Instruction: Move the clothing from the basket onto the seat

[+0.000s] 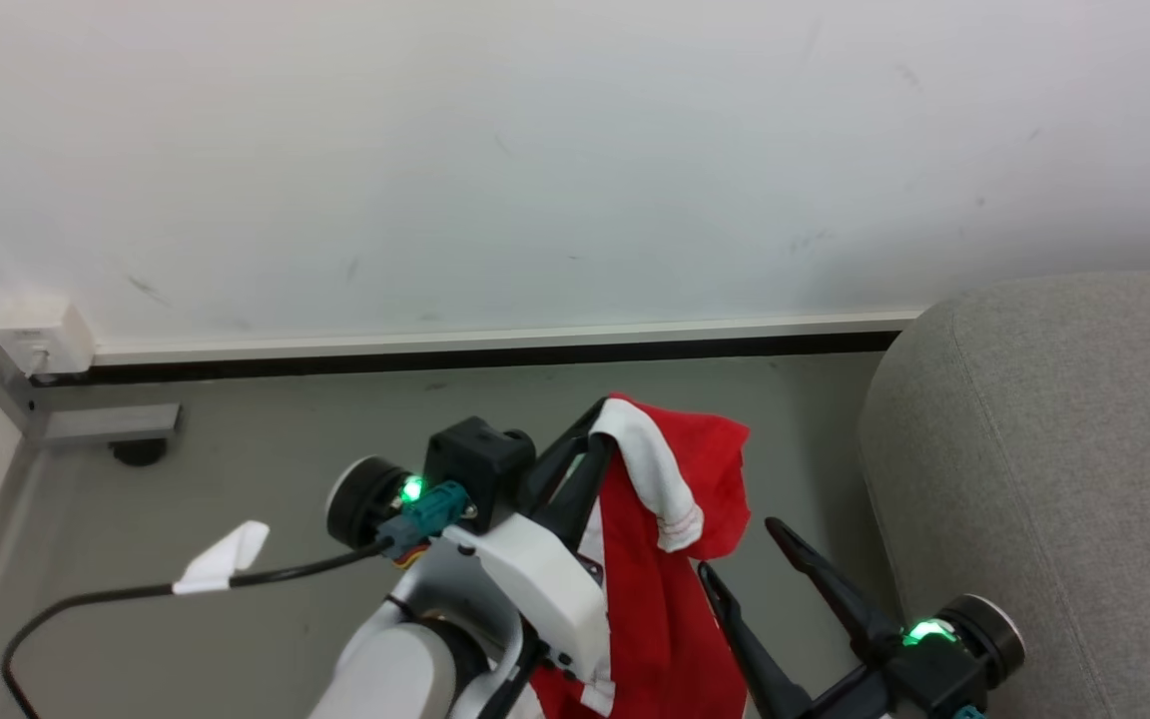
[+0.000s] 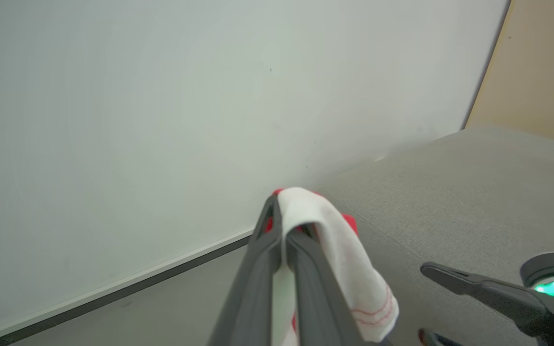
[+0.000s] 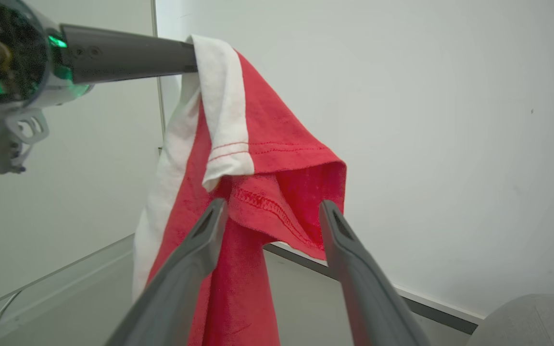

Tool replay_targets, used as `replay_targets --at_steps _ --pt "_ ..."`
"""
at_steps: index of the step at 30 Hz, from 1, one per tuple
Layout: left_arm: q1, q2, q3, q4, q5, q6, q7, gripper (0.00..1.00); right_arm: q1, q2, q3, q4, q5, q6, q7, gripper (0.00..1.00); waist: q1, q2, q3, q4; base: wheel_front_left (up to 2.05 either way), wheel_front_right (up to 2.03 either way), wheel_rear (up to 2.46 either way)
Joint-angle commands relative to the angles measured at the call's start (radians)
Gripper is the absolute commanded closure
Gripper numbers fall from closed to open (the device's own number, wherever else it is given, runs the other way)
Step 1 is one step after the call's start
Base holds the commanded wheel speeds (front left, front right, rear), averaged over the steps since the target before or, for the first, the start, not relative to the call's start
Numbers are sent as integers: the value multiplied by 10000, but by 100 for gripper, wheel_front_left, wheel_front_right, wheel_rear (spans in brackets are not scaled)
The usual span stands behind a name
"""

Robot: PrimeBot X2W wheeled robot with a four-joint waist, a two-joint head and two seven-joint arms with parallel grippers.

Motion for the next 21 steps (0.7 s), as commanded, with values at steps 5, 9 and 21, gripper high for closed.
replay_targets --at_steps 5,9,21 --pt "191 -19 -594 -314 -174 10 196 100 -699 -220 822 492 492 -23 122 0 1 0 -45 180 0 0 0" --pt "267 -33 -1028 -432 -262 55 276 100 -1211 -188 1361 1117 592 -23 191 0 1 0 -101 262 0 0 0" --pt "258 -50 -1781 -456 -672 439 332 100 -2443 453 2301 3004 1223 -23 129 100 1 0 -214 450 0 0 0"
